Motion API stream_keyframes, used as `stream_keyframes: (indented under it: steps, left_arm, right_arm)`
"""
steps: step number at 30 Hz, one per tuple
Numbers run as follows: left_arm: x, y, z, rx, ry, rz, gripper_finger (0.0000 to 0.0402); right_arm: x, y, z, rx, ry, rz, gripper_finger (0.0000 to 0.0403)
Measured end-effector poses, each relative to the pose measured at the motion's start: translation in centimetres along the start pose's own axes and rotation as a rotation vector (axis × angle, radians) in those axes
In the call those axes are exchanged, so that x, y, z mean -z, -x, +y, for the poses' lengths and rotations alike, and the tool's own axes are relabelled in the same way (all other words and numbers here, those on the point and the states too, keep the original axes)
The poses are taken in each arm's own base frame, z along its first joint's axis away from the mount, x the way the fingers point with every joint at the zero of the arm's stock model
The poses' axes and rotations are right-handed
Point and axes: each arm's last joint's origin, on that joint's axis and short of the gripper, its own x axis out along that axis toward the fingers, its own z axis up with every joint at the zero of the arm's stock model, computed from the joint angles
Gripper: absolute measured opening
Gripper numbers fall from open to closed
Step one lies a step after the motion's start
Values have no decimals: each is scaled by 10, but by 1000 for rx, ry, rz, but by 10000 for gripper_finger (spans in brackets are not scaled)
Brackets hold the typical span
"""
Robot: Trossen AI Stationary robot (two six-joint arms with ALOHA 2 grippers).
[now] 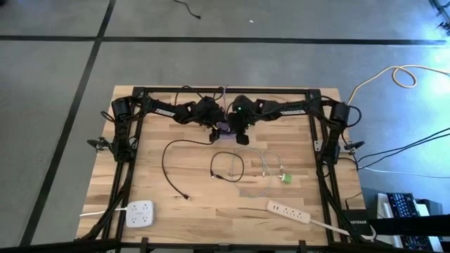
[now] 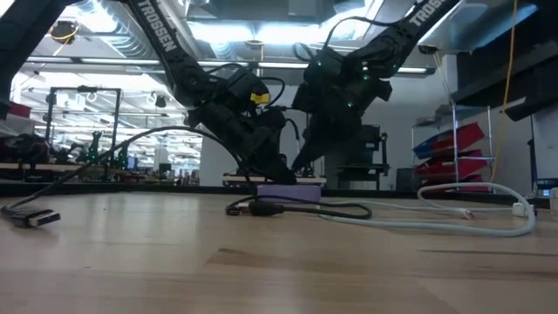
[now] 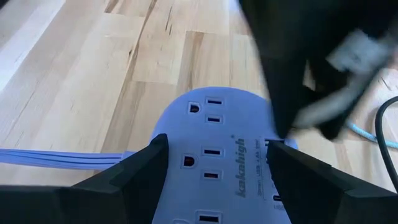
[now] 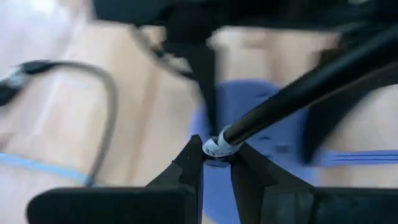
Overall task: Insert USB
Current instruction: Remove the black usb cable from the purple outlet extension, then return to Home Position
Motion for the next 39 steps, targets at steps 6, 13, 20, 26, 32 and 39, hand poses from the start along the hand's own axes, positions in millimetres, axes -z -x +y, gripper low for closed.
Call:
stream_keyframes:
  steps: [6,13,20,26,32,39]
  left_arm:
    - [0,0,0,1,-3,-7,259]
    - [-2,0,0,1,-60,-19,259]
    - [-16,18,-5,6,-51,-57,259]
    - [-35,34,-21,13,-64,-114,259]
    - [-57,39,-43,-3,-144,-249,259]
    - [-81,43,-91,-12,-206,-532,259]
  right_arm:
    - [-3,15,-13,115,-59,-20,51]
    - [6,17,-15,81,-71,49,156]
    - [-4,39,-15,151,-95,2,264]
    - [23,74,-1,156,-134,-134,314]
    - [78,102,29,239,-218,-412,323]
    - [106,104,82,84,-245,-611,324]
